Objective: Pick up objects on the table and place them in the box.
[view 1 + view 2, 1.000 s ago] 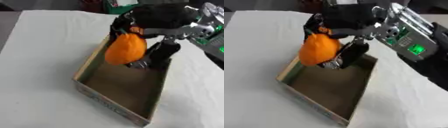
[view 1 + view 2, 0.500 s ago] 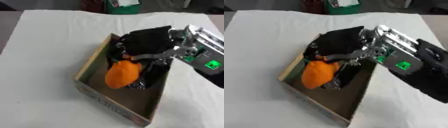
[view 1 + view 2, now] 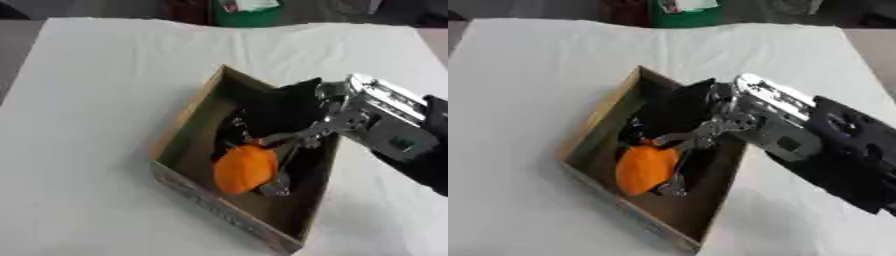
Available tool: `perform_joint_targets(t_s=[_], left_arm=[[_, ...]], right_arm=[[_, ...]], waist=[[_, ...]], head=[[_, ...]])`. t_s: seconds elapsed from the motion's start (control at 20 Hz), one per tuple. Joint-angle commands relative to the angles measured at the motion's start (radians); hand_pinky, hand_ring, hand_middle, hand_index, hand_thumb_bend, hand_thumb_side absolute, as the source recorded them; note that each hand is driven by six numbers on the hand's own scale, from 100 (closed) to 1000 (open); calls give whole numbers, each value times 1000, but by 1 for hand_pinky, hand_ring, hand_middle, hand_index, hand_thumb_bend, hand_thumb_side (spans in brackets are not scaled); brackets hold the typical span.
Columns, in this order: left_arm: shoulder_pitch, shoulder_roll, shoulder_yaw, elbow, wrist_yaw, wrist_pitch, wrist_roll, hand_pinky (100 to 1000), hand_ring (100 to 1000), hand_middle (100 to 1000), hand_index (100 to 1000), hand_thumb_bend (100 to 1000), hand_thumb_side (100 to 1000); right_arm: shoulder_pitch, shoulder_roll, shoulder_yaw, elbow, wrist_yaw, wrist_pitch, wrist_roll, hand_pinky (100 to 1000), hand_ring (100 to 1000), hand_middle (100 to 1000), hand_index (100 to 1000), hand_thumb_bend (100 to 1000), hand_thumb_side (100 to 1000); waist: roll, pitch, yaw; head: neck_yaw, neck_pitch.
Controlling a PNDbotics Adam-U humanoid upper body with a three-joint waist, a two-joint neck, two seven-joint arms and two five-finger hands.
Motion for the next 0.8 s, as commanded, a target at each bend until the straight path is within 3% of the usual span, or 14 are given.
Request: perform_joint_targets(t_s=[0.05,0.1,0.15,0.35,0.55,0.8], left_arm=[[-9,11,-1,-20,4,1,-7,423,582,660,646,100,721],[-9,11,-1,-20,4,1,-8,423,582,660,646,100,721],[-9,10,-1,-20,4,1,-8,423,582,660,646,100,721],[-5,8,0,-20,4,3,-9,422,582,660,645,100,720],[-3,4,-3,-20,5,5,-14,422,582,661,645,100,720],[-5,0,1,-20,4,6,-12,422,582,661,645,100,716]], right_arm=[[-12,-14,-10,2,25,-35,68,859,967,903,1000,554,498],[-10,-16,-10,5,32,-44,76,860,969,905,1000,571,494],[-7,-21,-12,7,38,-52,80,867,983,923,1000,687,486],[3,-51,-43,-17,43,-64,83,863,990,931,1000,770,510],[25,-103,-109,-80,0,-45,53,864,984,926,1000,761,551],[90,-137,-287,-106,-145,20,-96,885,961,911,1000,733,684]], waist=[[5,-16,0],[6,-16,0],[7,-17,-1],[10,-21,-7],[12,-25,-12],[20,-22,-22]], head=[[-3,0],[-2,0],[-1,0],[4,0],[7,0],[18,-9]])
